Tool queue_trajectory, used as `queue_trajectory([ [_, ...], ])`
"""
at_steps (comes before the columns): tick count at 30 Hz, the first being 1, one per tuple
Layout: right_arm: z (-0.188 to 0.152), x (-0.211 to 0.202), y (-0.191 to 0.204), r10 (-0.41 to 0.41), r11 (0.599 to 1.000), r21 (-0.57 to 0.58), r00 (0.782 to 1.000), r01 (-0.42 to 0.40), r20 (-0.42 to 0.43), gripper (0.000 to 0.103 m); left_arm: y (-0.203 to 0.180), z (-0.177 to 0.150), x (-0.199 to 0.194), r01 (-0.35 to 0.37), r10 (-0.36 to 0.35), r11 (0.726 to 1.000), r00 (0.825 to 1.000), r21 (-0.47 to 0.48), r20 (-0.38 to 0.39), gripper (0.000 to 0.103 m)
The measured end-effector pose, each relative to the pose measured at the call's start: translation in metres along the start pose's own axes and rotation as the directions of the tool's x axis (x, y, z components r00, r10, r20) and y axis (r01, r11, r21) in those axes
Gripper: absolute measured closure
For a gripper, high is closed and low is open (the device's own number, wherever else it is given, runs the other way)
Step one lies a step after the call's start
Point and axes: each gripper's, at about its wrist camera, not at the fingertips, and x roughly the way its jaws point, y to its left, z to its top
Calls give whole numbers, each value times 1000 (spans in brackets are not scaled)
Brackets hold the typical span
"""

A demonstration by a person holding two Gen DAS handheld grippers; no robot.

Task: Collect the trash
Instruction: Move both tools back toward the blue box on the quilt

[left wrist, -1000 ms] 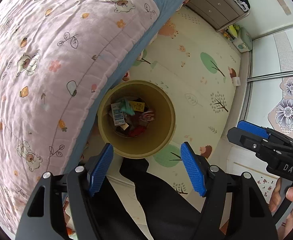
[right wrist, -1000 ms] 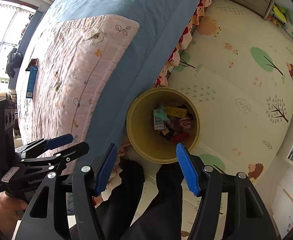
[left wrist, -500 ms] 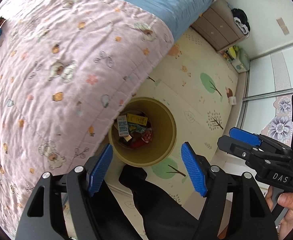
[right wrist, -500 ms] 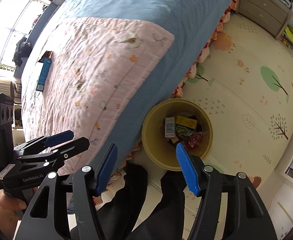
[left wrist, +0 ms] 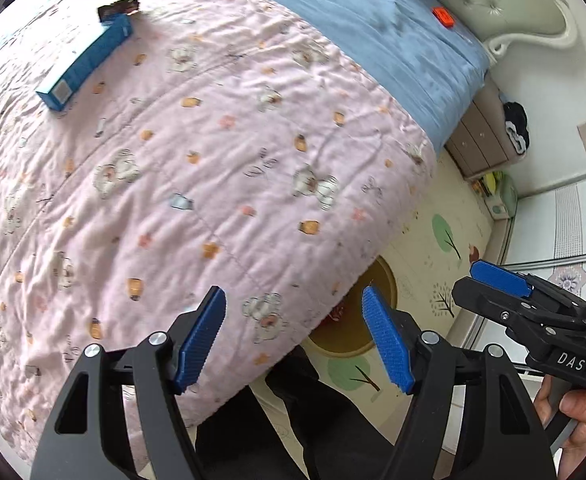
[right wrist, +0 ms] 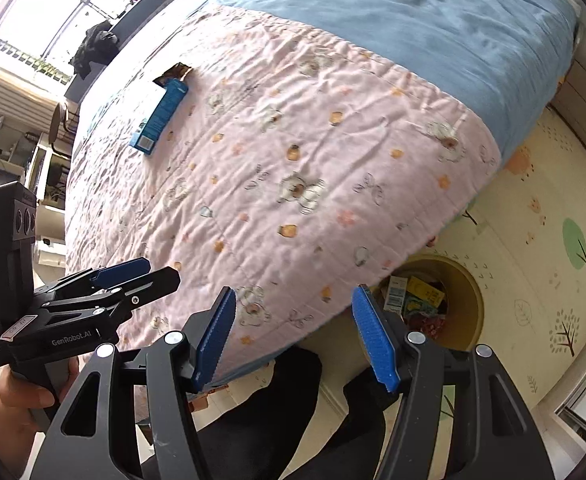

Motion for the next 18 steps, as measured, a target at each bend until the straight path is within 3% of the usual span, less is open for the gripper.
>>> queue_trajectory([
  [10,48,39,112,44,994,-95,999,-43,9,43,116,26,-54,-46,53,996,994,-72,91,32],
  [18,93,62,159,70,983,-170,997,-71,-8,43,170,45,-71,-71,90,987,988,-143,129,32],
])
